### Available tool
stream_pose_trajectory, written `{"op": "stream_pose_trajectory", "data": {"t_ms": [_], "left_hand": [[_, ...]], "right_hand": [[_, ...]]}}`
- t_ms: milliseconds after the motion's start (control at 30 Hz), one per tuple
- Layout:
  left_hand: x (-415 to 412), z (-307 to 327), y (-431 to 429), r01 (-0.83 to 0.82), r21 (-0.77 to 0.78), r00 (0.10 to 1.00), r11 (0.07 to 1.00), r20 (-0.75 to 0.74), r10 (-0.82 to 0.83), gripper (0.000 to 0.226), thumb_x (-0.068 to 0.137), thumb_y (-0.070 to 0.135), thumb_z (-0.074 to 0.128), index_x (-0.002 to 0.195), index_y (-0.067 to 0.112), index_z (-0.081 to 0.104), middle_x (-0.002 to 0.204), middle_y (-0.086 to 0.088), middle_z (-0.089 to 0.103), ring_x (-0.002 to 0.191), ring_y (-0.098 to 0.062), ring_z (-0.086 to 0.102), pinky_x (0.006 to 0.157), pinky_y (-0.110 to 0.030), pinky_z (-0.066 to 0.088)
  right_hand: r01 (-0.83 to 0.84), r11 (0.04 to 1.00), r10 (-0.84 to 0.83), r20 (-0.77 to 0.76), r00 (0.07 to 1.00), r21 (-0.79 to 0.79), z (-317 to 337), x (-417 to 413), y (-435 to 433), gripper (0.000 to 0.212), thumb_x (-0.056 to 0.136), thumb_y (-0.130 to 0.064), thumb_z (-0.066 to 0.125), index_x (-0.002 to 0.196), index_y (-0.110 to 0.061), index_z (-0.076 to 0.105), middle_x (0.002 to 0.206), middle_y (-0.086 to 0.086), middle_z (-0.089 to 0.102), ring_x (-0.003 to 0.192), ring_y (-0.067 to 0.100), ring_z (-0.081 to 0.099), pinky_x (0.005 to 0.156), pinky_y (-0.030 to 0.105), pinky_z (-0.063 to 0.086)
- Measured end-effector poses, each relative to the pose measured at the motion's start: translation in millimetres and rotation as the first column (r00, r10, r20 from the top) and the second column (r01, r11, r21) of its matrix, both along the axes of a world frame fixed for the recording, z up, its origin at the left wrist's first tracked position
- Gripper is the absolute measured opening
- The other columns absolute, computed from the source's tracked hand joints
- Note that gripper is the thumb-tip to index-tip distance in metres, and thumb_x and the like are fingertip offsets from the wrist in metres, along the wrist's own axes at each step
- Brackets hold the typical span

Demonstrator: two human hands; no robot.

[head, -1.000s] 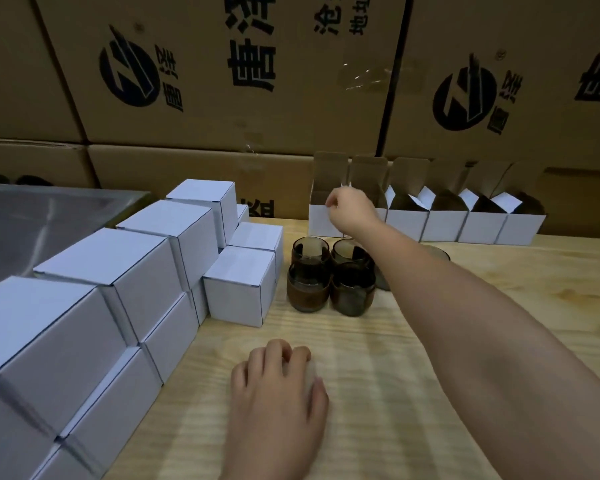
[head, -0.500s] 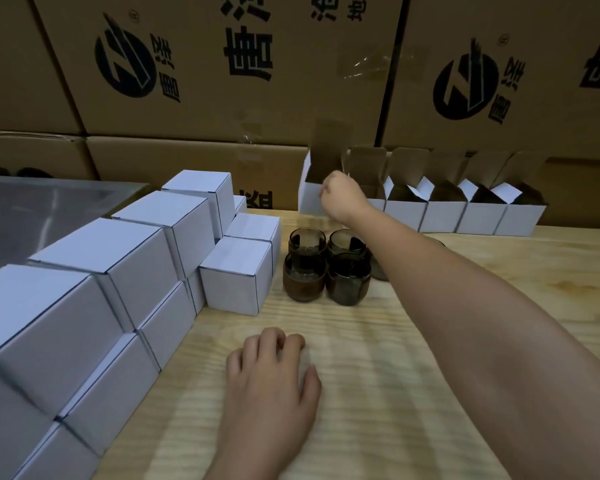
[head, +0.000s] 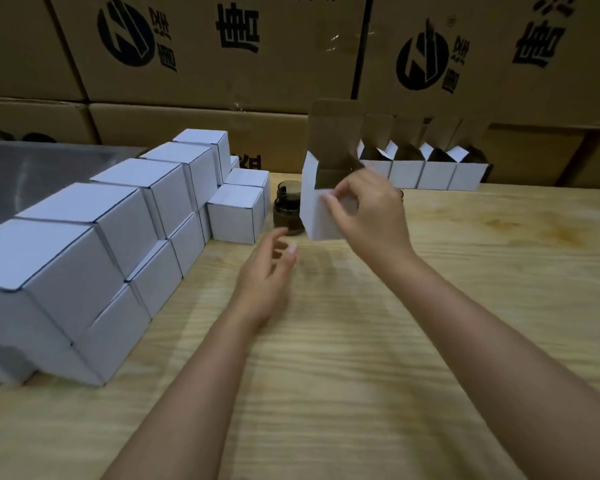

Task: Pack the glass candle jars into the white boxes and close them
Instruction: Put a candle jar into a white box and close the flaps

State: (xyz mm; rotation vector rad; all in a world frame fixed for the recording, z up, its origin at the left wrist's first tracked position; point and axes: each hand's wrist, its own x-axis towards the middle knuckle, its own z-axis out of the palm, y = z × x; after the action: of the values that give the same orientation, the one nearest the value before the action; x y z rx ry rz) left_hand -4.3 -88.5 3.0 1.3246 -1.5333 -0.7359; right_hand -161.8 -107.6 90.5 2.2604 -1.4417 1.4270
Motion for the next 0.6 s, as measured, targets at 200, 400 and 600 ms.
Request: {"op": "stream_pose_trajectory", "data": {"t_ms": [200,400,600], "left_hand": [[4,3,3,0.059,0.007,0.957,0.998,-0.284,-0.055,0.106,0.059,0.090,0.042,0.148,0.038,0.016,0.142,0.004,0.044,0.129,-0.012,0.043,0.099,-0.029,0.037],[4,2,-1,0.086,0.029,0.948,0.996,-0.311,-0.073,0.109,0.054,0.095,0.042,0.146,0.040,0.020,0.137,-0.002,0.052,0.126,-0.016,0.049,0.109,-0.043,0.036],[5,-3,-5,0.060,0.011,0.958,0.998,-0.281,-0.055,0.092,0.066,0.083,0.045,0.145,0.039,0.026,0.114,0.006,0.064,0.112,-0.008,0.057,0.095,-0.030,0.042]], "right_hand": [[0.040,0.999,-0.040,0.007,0.999,0.023,-59,21,47,0.013,0.084,-0.015,0.069,0.076,-0.007,0.063,0.080,0.005,0.062,0.079,0.025,0.054,0.067,0.033,0.043],[0.059,0.993,-0.060,-0.010,0.998,-0.098,-77,32,56,0.013,0.083,-0.014,0.068,0.074,-0.007,0.064,0.077,0.004,0.062,0.072,0.024,0.056,0.056,0.036,0.047],[0.049,0.998,-0.034,0.414,0.910,-0.025,-61,21,37,0.016,0.088,-0.026,0.058,0.086,-0.010,0.059,0.105,0.002,0.055,0.100,0.012,0.044,0.084,0.022,0.037]]}}
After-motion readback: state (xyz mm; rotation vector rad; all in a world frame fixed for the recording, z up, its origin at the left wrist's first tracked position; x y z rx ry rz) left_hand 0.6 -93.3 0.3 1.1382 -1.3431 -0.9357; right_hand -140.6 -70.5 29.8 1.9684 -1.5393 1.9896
